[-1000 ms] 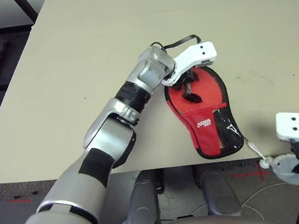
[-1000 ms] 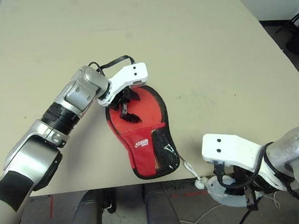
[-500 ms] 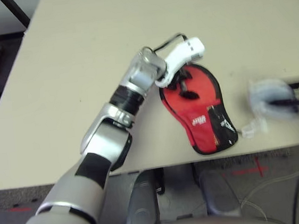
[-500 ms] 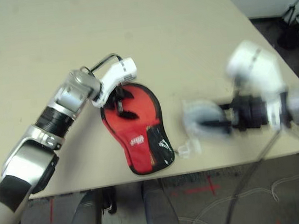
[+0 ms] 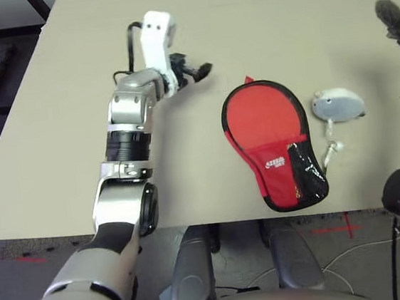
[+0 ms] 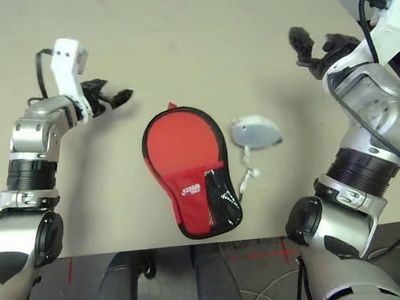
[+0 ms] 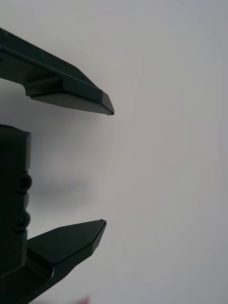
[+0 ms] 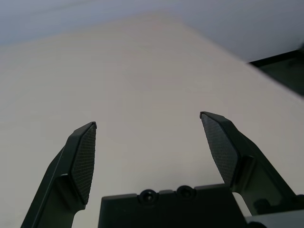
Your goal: Store the ping-pong paddle in its case and zip it.
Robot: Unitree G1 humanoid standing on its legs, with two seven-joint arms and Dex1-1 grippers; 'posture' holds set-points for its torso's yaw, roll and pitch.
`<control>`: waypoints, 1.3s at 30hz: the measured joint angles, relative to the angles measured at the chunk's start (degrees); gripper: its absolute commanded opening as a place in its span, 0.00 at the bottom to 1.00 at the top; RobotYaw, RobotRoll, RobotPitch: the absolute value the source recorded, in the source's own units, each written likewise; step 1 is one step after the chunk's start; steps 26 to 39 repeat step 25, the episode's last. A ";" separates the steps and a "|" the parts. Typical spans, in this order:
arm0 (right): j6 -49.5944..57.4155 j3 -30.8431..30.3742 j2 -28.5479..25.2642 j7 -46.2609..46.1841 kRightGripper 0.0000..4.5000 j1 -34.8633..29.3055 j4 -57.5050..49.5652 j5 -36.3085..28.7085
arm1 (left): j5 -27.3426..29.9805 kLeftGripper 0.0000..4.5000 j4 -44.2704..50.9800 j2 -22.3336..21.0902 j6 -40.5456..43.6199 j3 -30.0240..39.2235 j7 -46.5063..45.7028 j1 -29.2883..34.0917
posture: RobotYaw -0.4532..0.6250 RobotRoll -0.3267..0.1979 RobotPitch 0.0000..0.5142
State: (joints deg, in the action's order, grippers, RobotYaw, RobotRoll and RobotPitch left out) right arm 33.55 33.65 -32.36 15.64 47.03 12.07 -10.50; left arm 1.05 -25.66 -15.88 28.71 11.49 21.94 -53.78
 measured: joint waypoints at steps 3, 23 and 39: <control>-4.61 -0.92 -1.66 -0.35 1.00 -0.44 5.27 0.08 | 1.11 1.00 -1.25 -0.11 -3.09 2.80 -5.29 1.61 | 0.46 0.62 0.55; -19.99 -2.72 -8.01 3.20 1.00 -5.21 22.35 -2.85 | 0.94 1.00 -5.86 -5.39 -22.59 5.58 -21.48 14.55 | 0.44 0.62 0.53; -19.99 -2.71 -8.88 3.54 1.00 -5.68 22.32 -3.12 | 1.03 1.00 -6.92 -5.36 -22.91 5.51 -21.83 14.55 | 0.42 0.62 0.54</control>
